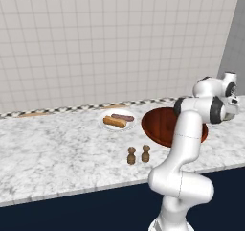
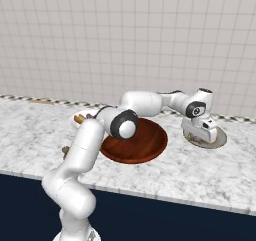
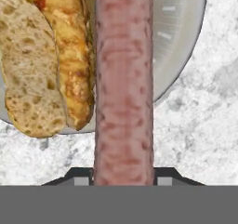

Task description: Place one bun and one sausage from the bowl on each plate.

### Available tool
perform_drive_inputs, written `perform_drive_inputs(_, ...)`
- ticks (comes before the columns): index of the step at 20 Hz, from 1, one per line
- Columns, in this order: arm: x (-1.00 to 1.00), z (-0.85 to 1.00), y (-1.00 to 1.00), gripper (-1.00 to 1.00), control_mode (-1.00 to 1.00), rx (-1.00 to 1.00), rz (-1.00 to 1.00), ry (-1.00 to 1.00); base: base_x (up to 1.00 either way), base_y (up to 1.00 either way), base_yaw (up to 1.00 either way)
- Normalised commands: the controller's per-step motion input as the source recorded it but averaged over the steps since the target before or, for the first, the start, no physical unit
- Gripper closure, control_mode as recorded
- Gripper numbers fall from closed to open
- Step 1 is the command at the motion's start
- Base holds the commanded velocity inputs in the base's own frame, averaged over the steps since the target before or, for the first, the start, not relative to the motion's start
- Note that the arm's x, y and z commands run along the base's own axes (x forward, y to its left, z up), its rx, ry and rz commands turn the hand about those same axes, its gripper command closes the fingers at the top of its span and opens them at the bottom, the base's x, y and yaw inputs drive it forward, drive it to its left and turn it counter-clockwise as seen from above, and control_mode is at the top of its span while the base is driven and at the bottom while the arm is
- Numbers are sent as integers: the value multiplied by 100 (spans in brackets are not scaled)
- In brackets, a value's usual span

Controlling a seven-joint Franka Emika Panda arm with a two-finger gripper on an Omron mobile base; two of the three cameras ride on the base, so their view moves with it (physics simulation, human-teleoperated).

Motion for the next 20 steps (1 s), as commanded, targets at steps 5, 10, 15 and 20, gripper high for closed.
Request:
perform_drive_inputs(5, 33, -11, 0, -100, -100, 0, 0, 4, 0, 0, 0)
perform_drive_inputs(10, 12, 0, -3, -100, -100, 0, 1, 3, 0, 0, 0)
perform_drive_inputs(15, 14, 0, -1, -100, -100, 0, 2, 0, 0, 0, 0)
perform_drive_inputs(20, -9, 29, 16, -100, -100, 0, 7, -7, 0, 0, 0)
